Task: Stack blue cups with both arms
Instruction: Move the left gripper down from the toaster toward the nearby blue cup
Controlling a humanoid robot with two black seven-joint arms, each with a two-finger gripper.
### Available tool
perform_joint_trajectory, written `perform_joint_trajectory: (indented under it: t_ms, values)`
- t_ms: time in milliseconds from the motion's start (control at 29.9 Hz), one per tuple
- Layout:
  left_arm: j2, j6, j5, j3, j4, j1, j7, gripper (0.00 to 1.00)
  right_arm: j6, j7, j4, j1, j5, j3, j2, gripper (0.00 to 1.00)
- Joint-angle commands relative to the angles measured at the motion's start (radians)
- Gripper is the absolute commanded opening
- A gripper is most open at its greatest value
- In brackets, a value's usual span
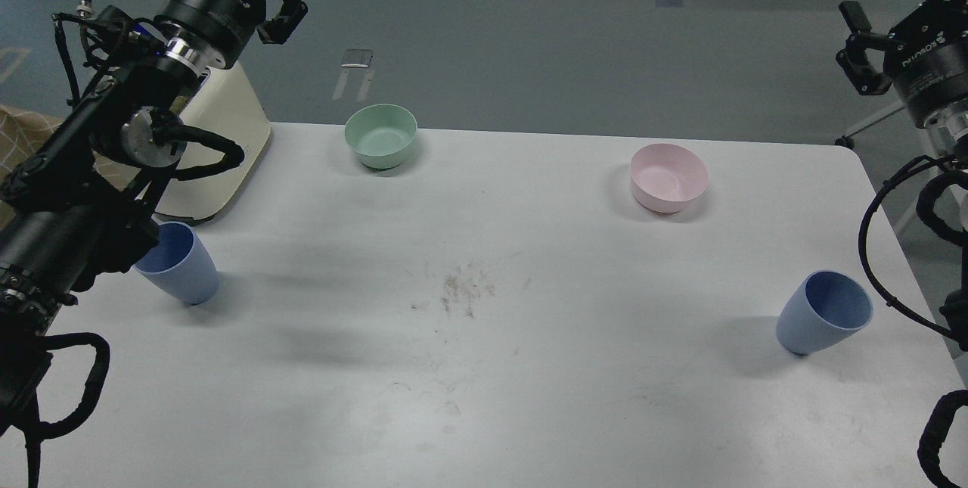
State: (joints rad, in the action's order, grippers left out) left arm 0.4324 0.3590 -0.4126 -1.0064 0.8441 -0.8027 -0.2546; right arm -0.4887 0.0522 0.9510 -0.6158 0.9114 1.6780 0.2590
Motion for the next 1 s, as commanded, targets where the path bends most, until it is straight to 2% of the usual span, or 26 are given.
perform_joint_trajectory:
  t_ms: [0, 134, 401, 602, 735, 969]
  values:
    - [0.002, 0.001, -0.002, 0.000, 0.001, 0.000, -0.005, 0.98, 0.000, 0.000, -0.001, -0.002, 0.003, -0.001, 0.002, 1.00]
    - [0.005, 0.003, -0.002, 0.000, 0.001, -0.001, 0.003, 0.98, 0.000, -0.003, -0.003, -0.004, 0.000, -0.001, 0.005, 1.00]
    - [0.017, 0.015, 0.011, -0.006, 0.001, -0.001, -0.011, 0.98, 0.000, -0.005, -0.001, -0.012, -0.008, 0.000, 0.008, 1.00]
    - [0.037, 0.115, 0.012, -0.018, -0.016, 0.000, -0.011, 0.97, 0.000, -0.006, -0.003, -0.001, -0.011, 0.000, 0.009, 1.00]
    - [0.072, 0.130, 0.014, -0.021, -0.013, -0.001, -0.011, 0.97, 0.000, -0.002, 0.003, 0.002, -0.014, 0.005, 0.003, 1.00]
    - [0.140, 0.120, 0.012, -0.043, 0.036, 0.062, -0.048, 0.97, 0.000, 0.003, 0.012, 0.004, -0.086, 0.014, 0.009, 1.00]
